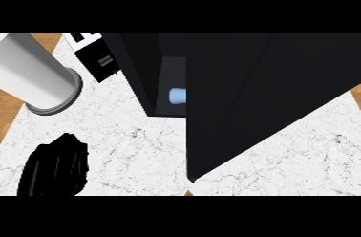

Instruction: Pick up the bottled water, place it into the cabinet and close the cabinet

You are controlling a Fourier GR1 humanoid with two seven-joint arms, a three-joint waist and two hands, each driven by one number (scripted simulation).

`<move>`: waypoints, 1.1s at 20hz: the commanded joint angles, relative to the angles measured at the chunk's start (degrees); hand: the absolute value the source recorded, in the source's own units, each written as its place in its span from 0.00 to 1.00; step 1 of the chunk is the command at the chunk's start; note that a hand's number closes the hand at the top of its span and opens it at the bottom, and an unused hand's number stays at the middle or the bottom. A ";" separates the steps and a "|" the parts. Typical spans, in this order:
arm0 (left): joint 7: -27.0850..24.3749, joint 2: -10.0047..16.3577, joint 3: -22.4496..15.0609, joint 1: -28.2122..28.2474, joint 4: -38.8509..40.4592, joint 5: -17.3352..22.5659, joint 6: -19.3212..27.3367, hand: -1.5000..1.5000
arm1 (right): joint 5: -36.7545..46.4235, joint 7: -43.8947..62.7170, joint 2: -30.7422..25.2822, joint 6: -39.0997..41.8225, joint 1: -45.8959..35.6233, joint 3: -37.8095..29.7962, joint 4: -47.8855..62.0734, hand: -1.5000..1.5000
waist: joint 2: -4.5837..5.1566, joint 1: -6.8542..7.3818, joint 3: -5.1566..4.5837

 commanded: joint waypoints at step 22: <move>-3.98 5.92 10.21 9.86 0.22 5.36 -13.62 1.00 | -28.10 -15.02 11.39 4.35 -30.45 -34.31 50.99 1.00 | 0.69 0.29 0.18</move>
